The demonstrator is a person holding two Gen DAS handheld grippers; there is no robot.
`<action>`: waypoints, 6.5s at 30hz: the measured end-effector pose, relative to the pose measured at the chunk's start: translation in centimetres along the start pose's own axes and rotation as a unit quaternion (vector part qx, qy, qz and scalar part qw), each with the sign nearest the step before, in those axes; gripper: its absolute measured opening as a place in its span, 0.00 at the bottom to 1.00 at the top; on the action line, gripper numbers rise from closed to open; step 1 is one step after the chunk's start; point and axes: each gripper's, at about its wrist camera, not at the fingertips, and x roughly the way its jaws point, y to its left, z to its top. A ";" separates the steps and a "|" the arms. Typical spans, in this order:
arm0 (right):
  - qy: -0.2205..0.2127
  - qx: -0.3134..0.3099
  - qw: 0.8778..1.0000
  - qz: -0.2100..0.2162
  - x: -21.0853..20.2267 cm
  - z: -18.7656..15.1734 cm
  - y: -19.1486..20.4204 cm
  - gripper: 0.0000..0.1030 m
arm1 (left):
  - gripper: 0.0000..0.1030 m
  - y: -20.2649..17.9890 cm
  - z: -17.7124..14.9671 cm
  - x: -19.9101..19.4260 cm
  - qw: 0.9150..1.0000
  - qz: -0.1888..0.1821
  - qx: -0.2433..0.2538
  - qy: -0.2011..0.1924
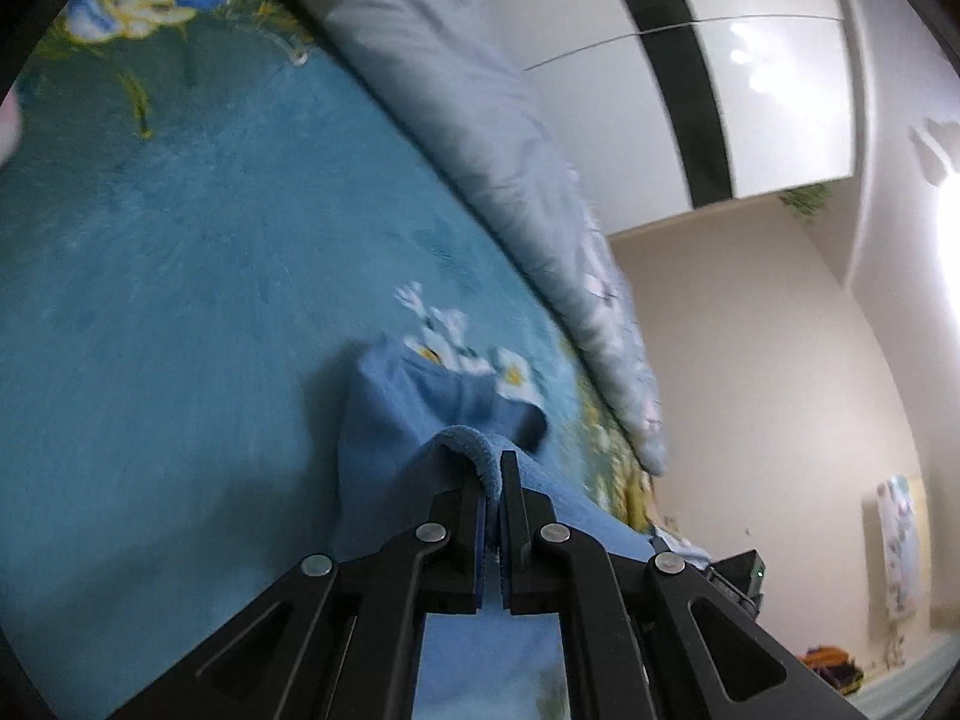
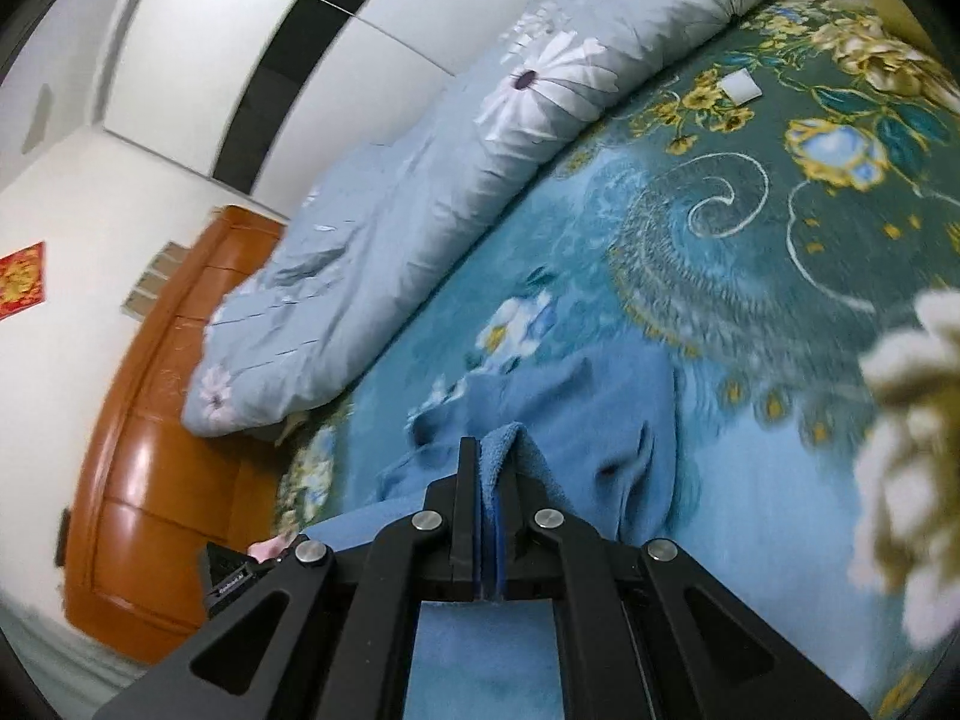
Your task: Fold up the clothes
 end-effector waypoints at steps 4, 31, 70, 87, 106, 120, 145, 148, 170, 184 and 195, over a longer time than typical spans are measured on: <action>0.022 0.025 0.999 -0.016 3.5 1.5 -1.9 0.03 | 0.03 1.7 1.6 3.0 0.999 0.025 -0.026 0.004; 0.034 0.053 0.998 -0.020 0.2 -3.6 -8.5 0.51 | 0.60 2.9 -3.6 0.7 0.994 0.088 0.014 0.060; -0.020 0.122 0.989 0.078 -12.3 -18.8 -10.5 0.05 | 0.08 1.5 -18.2 -10.2 0.992 0.095 0.058 0.056; -0.020 0.088 0.995 0.034 -10.7 -17.6 -9.4 0.41 | 0.34 -5.1 -17.0 -5.3 0.976 0.124 0.173 0.036; 0.002 0.091 0.996 0.023 -9.0 -16.6 -10.1 0.41 | 0.42 -1.6 -7.2 0.5 0.958 0.242 0.152 0.010; 0.006 0.084 0.996 0.039 -8.1 -16.7 -9.7 0.41 | 0.43 -7.4 -16.1 -1.0 0.975 0.050 0.202 0.080; -0.003 -0.067 0.998 -0.019 -7.2 -15.4 5.2 0.11 | 0.42 -7.5 -21.3 -5.7 0.934 0.150 0.323 0.028; 0.009 -0.108 0.994 -0.025 -5.6 -16.0 8.2 0.11 | 0.42 -7.0 -20.5 -7.7 0.934 0.159 0.320 -0.002; 0.180 -0.264 0.947 -0.025 8.8 -26.8 16.6 0.34 | 0.42 1.3 -15.7 -13.4 0.958 0.192 0.210 -0.036; 0.085 -0.131 0.988 -0.004 -0.5 -22.7 9.0 0.43 | 0.60 -2.8 -18.3 -9.9 0.971 0.063 0.229 0.041; 0.080 -0.099 0.992 0.003 -2.3 -22.7 6.1 0.43 | 0.10 -2.0 -18.9 -8.1 0.978 0.068 0.190 0.045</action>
